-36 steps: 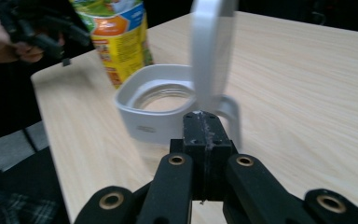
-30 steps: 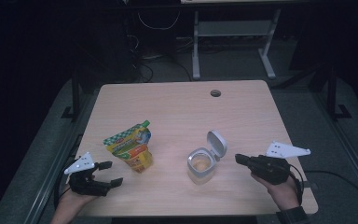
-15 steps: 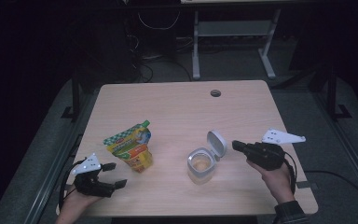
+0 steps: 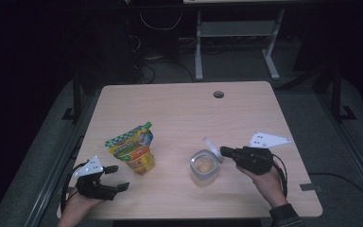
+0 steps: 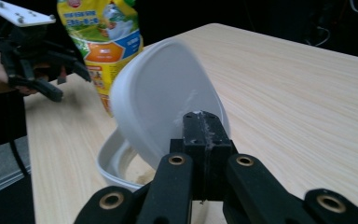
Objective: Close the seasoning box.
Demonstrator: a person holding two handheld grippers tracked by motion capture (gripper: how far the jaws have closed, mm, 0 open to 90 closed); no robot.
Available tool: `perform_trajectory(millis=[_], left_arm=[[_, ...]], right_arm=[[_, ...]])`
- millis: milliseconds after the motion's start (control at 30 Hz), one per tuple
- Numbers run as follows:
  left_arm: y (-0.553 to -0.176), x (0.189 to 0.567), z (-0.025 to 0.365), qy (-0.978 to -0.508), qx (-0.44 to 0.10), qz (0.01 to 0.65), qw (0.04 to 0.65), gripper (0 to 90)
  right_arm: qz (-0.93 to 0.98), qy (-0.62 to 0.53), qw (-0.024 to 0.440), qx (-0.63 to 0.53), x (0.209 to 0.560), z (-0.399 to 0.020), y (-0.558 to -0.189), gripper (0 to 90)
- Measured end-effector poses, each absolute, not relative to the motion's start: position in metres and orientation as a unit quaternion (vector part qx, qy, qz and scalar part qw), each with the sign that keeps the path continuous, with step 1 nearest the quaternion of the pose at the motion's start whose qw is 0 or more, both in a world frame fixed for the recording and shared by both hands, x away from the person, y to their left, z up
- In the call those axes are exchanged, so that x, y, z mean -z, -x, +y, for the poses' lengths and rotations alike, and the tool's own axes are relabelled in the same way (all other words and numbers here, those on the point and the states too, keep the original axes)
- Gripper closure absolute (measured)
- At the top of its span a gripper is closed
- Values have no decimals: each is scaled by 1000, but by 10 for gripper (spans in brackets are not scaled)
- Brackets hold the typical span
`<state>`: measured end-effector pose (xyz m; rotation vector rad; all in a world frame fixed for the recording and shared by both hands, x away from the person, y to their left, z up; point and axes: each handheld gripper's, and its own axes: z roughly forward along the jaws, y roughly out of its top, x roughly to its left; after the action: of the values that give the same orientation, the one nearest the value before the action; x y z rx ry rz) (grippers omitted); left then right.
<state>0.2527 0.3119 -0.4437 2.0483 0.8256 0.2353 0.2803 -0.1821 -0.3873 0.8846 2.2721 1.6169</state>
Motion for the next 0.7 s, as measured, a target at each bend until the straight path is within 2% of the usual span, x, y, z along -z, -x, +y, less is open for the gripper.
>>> perform_trajectory(millis=[200,433,467,700], left_arm=[[-253,444,311,-828,-95,330,444,162],[-253,445,312,-827,-91,331,446,163],[-253,446,312,-827,-91,331,445,163],[-254,448,312,-830,-91,329,442,163]], right_arm=[[780,-287,104,-546,387,-174,-276,900],[772,-308,118,-544,390,-187,-277,896],[769,-319,124,-540,391,-195,-278,851],[760,-349,136,-531,400,-215,-280,748]])
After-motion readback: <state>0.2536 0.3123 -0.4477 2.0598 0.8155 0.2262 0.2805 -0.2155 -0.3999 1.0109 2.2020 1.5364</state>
